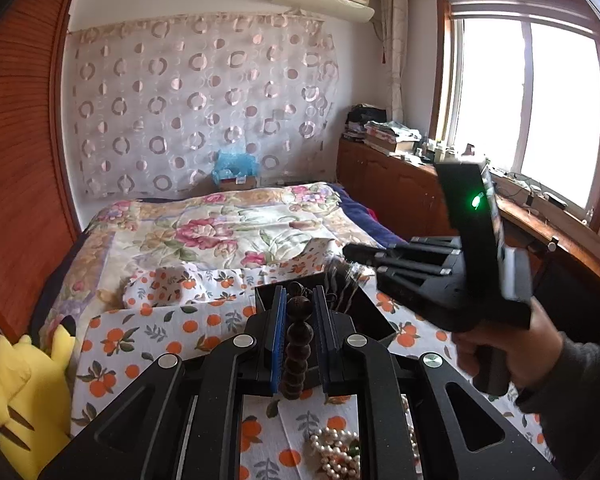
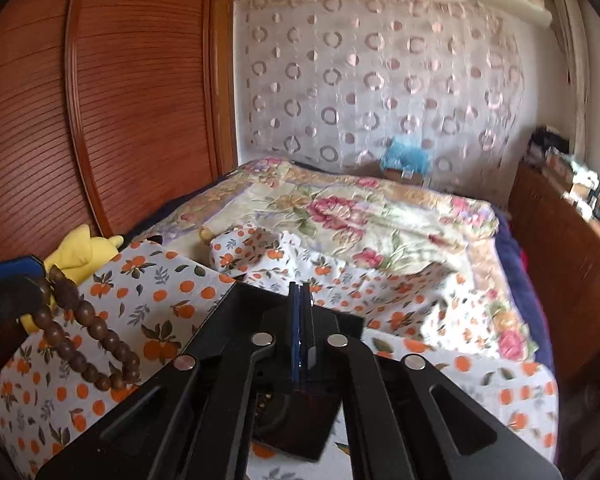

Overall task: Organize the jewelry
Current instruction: 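Lower the bead bracelet into the box with the left tool while the right tool drops silver jewelry in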

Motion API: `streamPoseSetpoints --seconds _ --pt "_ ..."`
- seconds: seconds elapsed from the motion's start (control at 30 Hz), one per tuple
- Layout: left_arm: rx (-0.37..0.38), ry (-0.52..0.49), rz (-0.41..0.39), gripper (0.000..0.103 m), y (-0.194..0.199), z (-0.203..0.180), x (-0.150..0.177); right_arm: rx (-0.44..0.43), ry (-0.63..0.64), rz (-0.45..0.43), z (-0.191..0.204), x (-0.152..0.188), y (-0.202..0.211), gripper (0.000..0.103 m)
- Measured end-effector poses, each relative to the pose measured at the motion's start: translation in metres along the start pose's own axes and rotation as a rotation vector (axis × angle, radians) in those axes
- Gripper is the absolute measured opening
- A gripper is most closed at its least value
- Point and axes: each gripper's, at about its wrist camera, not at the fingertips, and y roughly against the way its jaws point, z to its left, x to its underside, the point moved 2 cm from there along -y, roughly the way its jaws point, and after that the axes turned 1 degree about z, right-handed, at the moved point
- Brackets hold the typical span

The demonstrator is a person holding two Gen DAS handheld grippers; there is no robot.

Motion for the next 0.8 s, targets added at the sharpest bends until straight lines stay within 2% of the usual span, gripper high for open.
streamPoseSetpoints --seconds 0.17,0.8 --pt "-0.015 -0.013 0.016 0.012 -0.015 -0.002 -0.008 -0.071 -0.047 0.037 0.001 0.014 -0.014 0.001" --pt "-0.022 -0.014 0.054 0.012 -0.072 -0.018 -0.03 -0.072 -0.064 0.009 -0.035 0.048 0.03 0.001"
